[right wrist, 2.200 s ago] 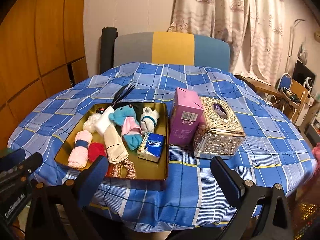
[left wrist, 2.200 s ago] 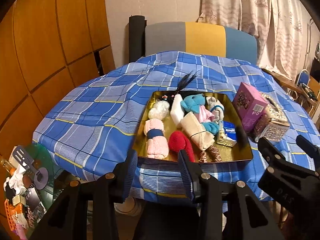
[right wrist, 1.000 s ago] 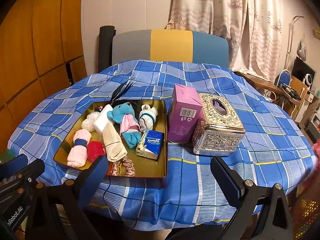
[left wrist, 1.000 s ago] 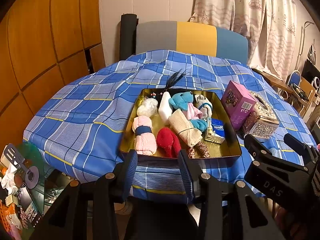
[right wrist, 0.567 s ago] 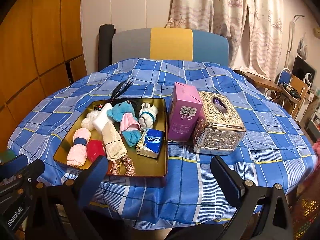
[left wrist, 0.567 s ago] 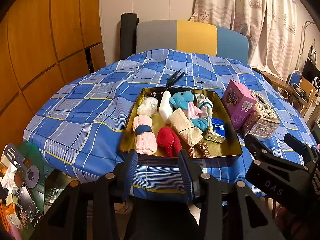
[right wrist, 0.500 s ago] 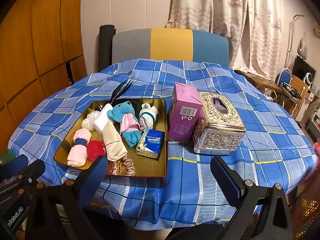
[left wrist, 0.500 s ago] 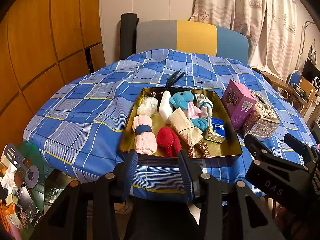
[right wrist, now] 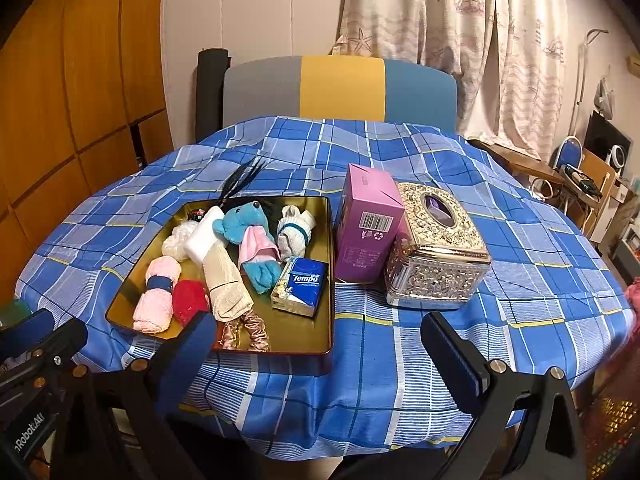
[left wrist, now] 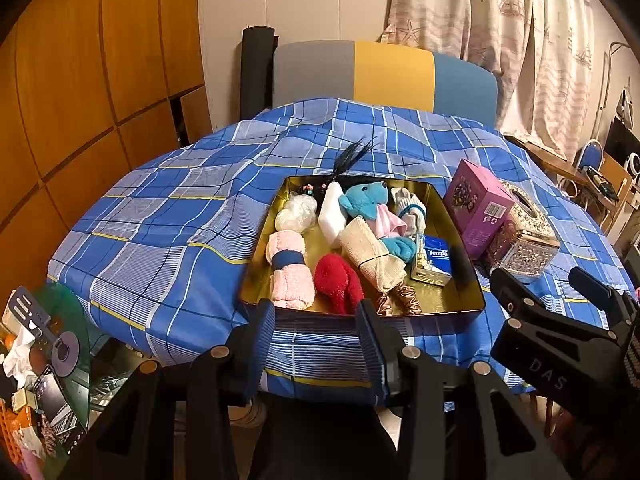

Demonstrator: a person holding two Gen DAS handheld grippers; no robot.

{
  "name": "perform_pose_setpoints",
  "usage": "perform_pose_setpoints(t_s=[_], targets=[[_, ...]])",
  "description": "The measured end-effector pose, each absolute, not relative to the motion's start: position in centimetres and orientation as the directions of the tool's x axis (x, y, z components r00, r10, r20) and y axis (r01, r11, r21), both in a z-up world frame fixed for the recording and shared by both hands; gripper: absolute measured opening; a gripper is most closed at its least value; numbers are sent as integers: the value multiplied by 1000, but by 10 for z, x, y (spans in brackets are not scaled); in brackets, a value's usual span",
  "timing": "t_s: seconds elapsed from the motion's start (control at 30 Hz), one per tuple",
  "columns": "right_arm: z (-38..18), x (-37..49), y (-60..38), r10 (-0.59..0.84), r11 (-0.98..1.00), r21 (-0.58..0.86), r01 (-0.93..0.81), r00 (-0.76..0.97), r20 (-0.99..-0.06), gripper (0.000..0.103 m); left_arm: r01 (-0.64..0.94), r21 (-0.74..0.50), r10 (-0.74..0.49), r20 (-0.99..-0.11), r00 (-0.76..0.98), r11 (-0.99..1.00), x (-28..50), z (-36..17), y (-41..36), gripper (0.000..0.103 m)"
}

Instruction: Organize soft objects

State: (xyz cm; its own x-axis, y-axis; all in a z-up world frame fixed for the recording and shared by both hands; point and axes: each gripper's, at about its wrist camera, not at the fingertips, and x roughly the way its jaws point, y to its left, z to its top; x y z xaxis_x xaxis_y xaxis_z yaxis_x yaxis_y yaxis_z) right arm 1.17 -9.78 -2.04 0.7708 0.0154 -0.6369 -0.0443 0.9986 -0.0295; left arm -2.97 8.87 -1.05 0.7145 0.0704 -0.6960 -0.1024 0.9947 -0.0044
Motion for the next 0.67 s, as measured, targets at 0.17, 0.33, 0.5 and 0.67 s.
perform_pose_setpoints(t_s=[0.17,0.33,0.5,0.67], targets=[[-21,12,-98,17,998,-30,-47,769,-639,103,-102,-5,69,-701,709,995,-29,-11,89,42],[-22,13,-97,12,998,-34,-45,768,-640,103,-101,-6,68,-705,706,995,-28,-13,88,42],[-24,14,-98,12,999,-31,-42,766,-643,103,-106,-7,70,-709,702,994,-27,-15,89,42],[-25,15,-99,17,999,-25,-43,762,-648,103,-129,9,98,-701,706,992,-26,-17,90,42]])
